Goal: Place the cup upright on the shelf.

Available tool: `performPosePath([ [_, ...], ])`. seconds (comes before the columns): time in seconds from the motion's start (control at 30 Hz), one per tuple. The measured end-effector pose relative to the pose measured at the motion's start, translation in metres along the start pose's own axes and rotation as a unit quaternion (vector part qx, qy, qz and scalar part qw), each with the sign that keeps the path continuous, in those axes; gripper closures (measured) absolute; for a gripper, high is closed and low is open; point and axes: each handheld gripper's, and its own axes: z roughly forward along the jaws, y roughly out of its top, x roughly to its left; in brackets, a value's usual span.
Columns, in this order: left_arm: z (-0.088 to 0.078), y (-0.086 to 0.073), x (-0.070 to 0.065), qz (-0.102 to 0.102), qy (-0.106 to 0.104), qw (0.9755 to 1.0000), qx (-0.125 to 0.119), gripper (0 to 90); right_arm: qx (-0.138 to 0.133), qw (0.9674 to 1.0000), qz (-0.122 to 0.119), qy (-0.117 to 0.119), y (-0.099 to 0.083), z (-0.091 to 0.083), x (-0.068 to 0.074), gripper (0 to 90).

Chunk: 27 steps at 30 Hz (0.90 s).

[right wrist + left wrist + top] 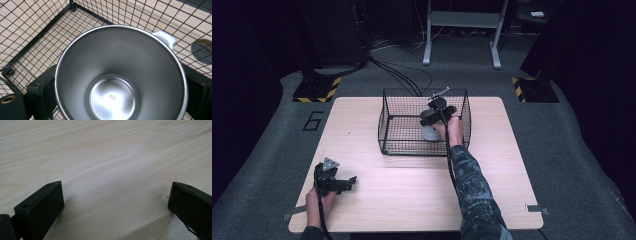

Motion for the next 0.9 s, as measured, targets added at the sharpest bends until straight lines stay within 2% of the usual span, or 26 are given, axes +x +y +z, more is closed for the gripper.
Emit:
performPosePath([
  [0.07,0.0000,0.0000,0.0000,0.000,0.000,1.0000,0.000,0.1,0.000,1.0000,-0.008,-0.003,0.0019,0.0018,0.0024,6.2],
  [0.27,-0.0001,0.0000,0.0000,0.000,0.000,1.0000,0.001,0.1,-0.004,0.9999,-0.005,-0.012,0.0007,0.0040,0.0034,6.1],
  [0.57,-0.0001,0.0000,-0.0001,0.000,0.000,1.0000,0.000,0.2,0.016,0.9998,0.005,-0.008,-0.0049,0.0002,-0.0003,5.9],
  [0.73,-0.0001,0.0001,-0.0001,0.000,0.000,1.0000,0.001,0.2,0.020,0.9997,-0.006,-0.014,-0.0053,-0.0012,0.0025,5.6],
  [0.9,-0.0001,0.0000,0.0000,0.001,0.000,1.0000,0.000,0.1,0.027,0.9996,-0.003,-0.005,-0.0042,-0.0016,0.0006,1.2],
])
